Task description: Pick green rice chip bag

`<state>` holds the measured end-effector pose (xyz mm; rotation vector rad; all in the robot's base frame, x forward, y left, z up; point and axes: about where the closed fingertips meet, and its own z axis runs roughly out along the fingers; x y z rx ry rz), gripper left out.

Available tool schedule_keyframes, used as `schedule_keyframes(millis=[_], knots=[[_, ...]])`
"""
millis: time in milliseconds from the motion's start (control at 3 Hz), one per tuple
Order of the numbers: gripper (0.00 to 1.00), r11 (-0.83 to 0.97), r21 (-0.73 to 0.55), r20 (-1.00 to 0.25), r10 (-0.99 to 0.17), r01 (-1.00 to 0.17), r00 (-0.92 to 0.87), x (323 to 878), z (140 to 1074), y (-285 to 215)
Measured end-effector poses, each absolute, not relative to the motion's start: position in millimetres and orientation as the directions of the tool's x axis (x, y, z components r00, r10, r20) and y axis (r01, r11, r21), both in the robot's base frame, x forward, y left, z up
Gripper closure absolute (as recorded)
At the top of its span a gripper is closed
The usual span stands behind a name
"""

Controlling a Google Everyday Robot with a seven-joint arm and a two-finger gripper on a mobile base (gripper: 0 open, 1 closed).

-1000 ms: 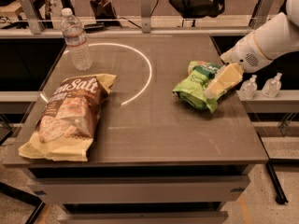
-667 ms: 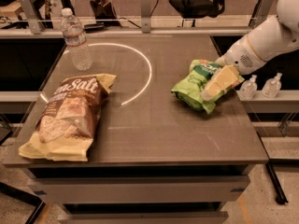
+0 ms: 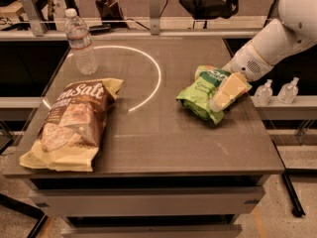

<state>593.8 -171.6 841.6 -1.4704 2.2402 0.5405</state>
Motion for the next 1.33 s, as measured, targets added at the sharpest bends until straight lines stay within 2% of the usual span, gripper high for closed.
schedule_keyframes(millis=[1000, 1333], knots=[[0.88, 0.332, 0.077, -0.514, -0.795, -0.940, -0.323, 590.0, 839.9, -167.7], [1.00, 0.332, 0.077, -0.514, -0.795, -0.940, -0.323, 590.0, 840.2, -167.7]])
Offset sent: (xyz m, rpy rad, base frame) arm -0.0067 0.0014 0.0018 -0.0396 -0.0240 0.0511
